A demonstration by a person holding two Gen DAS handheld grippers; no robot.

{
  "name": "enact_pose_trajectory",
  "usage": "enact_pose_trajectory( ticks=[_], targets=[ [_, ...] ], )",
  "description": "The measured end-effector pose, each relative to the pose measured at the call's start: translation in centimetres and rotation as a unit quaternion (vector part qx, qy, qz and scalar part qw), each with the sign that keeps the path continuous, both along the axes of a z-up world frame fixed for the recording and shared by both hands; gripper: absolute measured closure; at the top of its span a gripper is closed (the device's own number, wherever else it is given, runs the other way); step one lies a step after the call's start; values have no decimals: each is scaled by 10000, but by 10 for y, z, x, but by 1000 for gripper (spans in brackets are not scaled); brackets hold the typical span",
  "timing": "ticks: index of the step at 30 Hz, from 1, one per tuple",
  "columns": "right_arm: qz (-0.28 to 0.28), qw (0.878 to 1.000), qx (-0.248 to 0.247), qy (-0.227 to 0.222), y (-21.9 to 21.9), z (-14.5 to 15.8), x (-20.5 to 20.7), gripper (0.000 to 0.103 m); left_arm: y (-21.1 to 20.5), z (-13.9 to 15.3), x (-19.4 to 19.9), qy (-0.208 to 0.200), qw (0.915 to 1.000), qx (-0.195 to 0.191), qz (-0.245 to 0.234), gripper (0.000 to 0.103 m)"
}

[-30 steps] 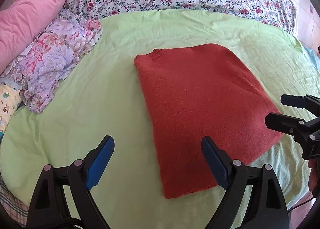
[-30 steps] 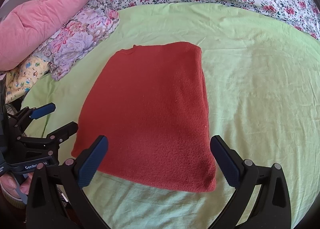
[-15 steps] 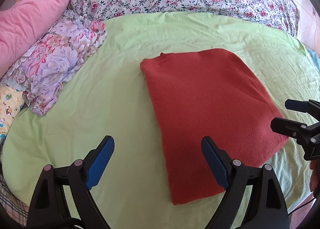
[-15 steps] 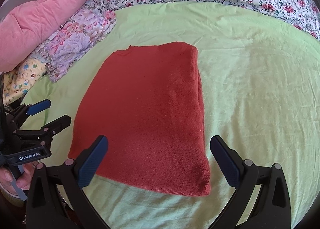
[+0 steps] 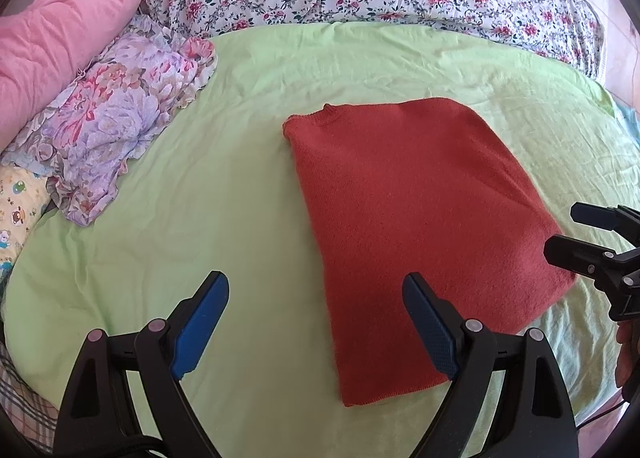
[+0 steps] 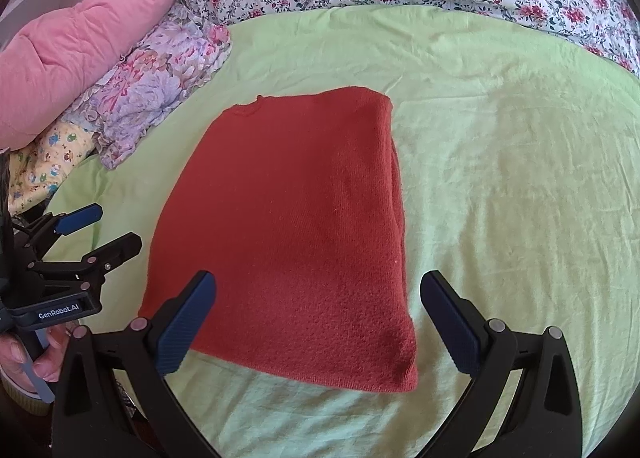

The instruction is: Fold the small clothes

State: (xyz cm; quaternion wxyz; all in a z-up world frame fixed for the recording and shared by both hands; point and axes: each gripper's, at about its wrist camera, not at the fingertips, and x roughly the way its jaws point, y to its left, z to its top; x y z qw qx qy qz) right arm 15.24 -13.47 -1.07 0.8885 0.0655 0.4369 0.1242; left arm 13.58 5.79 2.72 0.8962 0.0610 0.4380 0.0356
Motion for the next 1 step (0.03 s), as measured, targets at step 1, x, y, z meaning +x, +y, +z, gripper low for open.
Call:
enact_pose_trajectory(
  ticks=[1],
  targets=[
    [2,10000,15,-6,0,0,0,1,-1,-1,0,11,10000,4,-2,14]
  ],
)
